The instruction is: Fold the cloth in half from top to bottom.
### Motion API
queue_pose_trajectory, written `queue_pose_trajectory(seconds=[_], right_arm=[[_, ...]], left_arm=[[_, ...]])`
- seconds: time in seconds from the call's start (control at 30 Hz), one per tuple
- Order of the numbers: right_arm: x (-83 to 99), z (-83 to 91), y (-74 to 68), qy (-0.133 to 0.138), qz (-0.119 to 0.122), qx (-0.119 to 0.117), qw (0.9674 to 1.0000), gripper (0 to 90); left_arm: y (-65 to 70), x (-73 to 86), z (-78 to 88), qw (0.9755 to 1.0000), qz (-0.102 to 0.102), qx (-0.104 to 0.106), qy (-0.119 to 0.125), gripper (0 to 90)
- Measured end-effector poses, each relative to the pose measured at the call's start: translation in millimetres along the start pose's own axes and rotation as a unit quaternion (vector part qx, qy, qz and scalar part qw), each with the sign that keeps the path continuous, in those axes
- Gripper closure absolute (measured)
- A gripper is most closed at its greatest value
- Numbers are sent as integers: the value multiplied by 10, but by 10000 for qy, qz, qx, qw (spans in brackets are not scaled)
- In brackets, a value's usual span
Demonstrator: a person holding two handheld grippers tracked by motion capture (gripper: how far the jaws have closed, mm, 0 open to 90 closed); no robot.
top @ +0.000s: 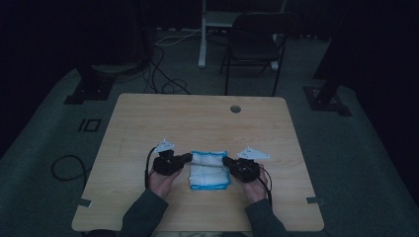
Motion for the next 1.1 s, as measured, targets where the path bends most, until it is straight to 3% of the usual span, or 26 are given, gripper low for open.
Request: queue_pose_trajectory(seconds=[1.1], right_arm=[[187, 7, -9, -113, 15, -3, 9999, 857]], left_arm=[[44, 267, 3, 9998, 84, 72, -162, 867]])
Point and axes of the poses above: each handheld gripper's, and its own axes: z roughly backward along the jaws, x roughly out of its underside, y roughly to its right, the point moved 10 cm from there along -z, roughly forward along the jaws, and after that the axes turned 6 degrees about y, right-handed, at the moved point
